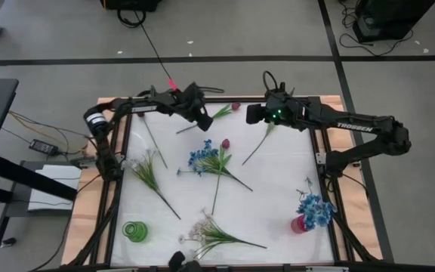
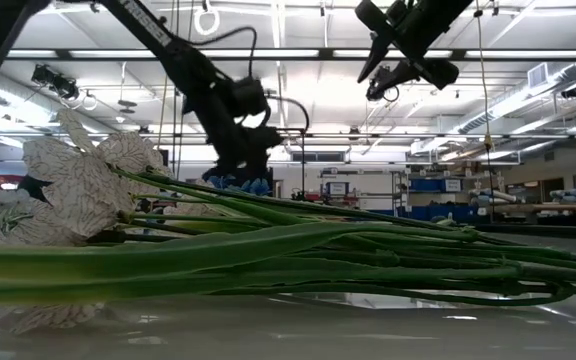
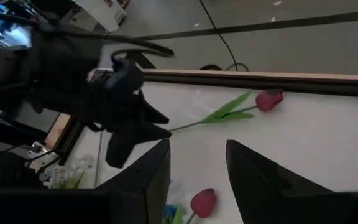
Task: Sort flowers into vase by color
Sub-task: Put the top red tulip flower into the red flower vase
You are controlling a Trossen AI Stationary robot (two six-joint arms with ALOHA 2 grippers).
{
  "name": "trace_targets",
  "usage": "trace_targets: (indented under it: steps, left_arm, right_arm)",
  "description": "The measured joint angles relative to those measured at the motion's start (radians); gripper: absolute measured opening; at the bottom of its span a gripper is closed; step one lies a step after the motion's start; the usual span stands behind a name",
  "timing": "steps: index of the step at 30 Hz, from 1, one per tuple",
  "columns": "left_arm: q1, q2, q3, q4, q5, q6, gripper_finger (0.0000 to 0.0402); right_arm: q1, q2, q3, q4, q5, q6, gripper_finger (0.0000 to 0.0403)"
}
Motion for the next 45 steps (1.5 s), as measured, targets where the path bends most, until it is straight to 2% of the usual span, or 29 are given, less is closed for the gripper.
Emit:
trace_targets:
  steps: [5,12,18,24,33,36,40,45]
  left_arm:
    - [0.025,0.069,0.032,-0.048,-0.003,0.042,0.0187]
    - [0.020,0.225,0.277,-0.271,-0.081,0.182,0.0179]
    - [0.021,0.304,0.408,-0.319,-0.101,0.277,0.0163]
    - [0.017,0.347,0.418,-0.374,-0.104,0.361,0.0143]
    - [0.011,0.357,0.422,-0.387,-0.108,0.375,0.0130]
    - [0.013,0.357,0.422,-0.387,-0.108,0.374,0.0094]
    - [0.014,0.357,0.421,-0.385,-0.108,0.369,0.0020]
    - [0.019,0.348,0.418,-0.396,-0.087,0.309,0.0010]
  right_arm:
    - [-0.011,0.000,0.000,0.000,-0.028,-0.014,0.0164]
    - [-0.016,0.000,0.000,0.000,-0.033,-0.022,0.0164]
    - [-0.014,0.000,0.000,-0.001,-0.069,-0.022,0.0164]
    - [-0.006,0.000,0.000,-0.002,-0.083,-0.012,0.0164]
    - [-0.006,0.000,0.000,-0.001,-0.082,-0.016,0.0164]
    - [-0.006,0.000,0.000,0.000,-0.082,-0.020,0.0164]
    - [-0.006,0.000,0.000,0.000,-0.082,-0.021,0.0164]
    - [0.000,0.000,0.000,-0.001,-0.092,-0.022,0.0164]
